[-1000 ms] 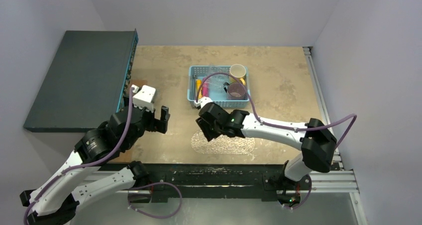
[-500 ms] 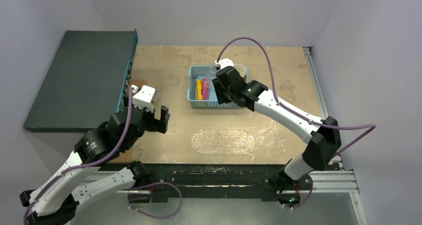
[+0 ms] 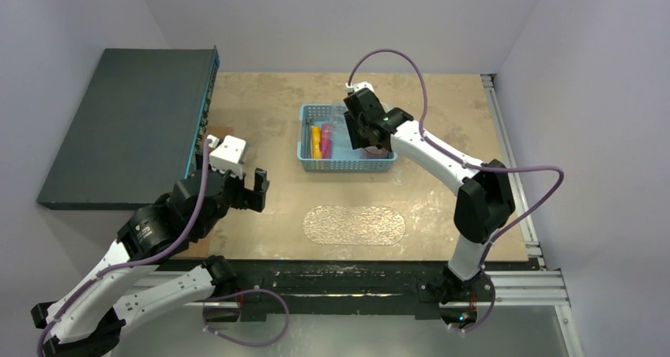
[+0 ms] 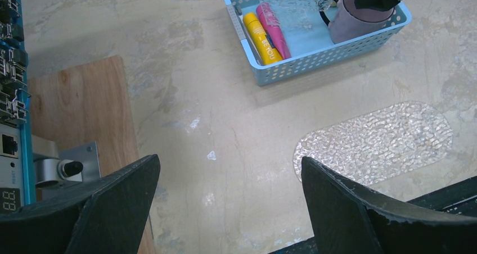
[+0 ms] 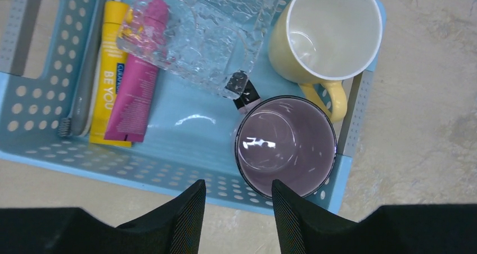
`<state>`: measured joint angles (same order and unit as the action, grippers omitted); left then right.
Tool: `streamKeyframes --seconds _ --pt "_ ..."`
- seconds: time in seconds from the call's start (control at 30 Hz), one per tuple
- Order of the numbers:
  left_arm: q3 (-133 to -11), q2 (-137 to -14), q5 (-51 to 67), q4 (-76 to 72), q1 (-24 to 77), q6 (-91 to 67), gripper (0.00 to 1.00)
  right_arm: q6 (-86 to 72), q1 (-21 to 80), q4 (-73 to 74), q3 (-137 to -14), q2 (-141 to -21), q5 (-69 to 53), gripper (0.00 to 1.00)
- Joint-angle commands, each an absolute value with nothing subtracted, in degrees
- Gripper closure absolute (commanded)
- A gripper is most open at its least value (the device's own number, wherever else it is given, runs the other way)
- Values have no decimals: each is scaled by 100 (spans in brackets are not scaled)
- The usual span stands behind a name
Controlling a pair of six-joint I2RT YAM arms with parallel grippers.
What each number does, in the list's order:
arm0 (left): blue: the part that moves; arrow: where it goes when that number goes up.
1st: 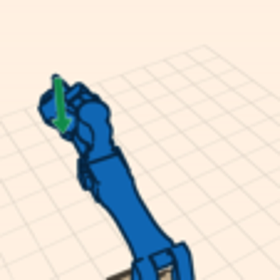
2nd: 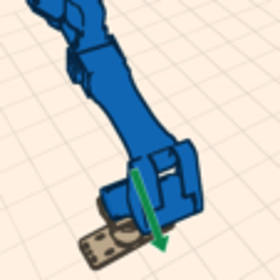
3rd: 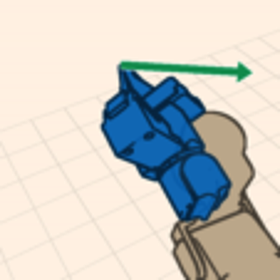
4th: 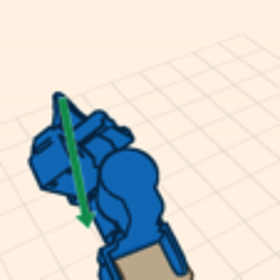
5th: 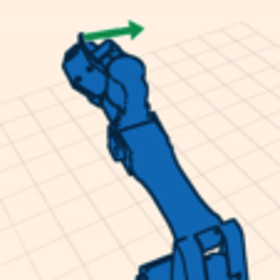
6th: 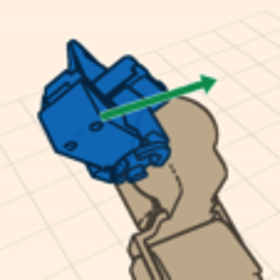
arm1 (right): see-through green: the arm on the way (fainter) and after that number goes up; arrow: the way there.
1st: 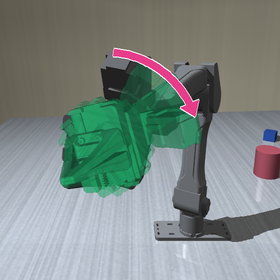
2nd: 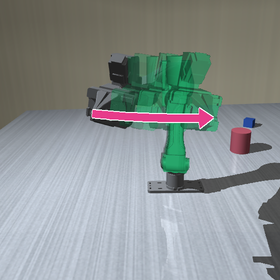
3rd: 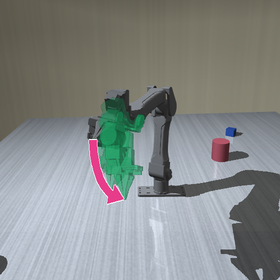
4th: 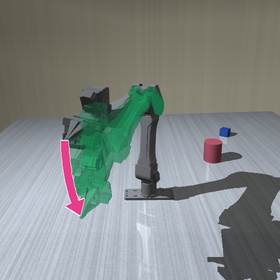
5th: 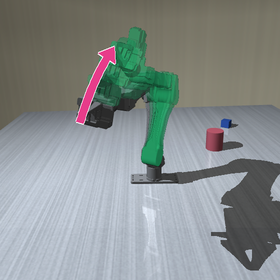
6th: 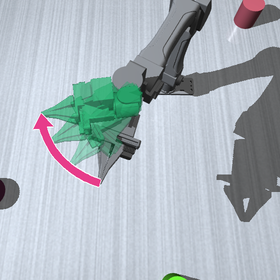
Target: Prepare toiletry sets of a toothbrush and toothpaste on the tray
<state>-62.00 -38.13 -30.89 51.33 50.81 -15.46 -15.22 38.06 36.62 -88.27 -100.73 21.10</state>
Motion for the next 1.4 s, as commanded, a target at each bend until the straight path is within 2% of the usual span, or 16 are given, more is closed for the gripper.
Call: streamKeyframes --seconds 0.0,0.53,0.9,1.27,1.37 --pt "-6204 -3752 -3102 4924 5092 -1578 4 -1390 3614 3770 -9193 -10270 1904 51" --pt "-6205 -3805 -3085 4943 5094 -1560 4 -1325 3452 3668 -9273 -10896 1663 54" --pt "-6214 -3831 -3094 4953 5097 -1560 4 -1303 3361 3560 -9259 -11189 1516 60" --pt "-6222 -3847 -3084 4961 5095 -1556 4 -1250 3284 3555 -9279 -11402 1296 73" --pt "-6228 -3849 -3080 4967 5092 -1552 4 -1228 3280 3568 -9294 -11446 1215 82"
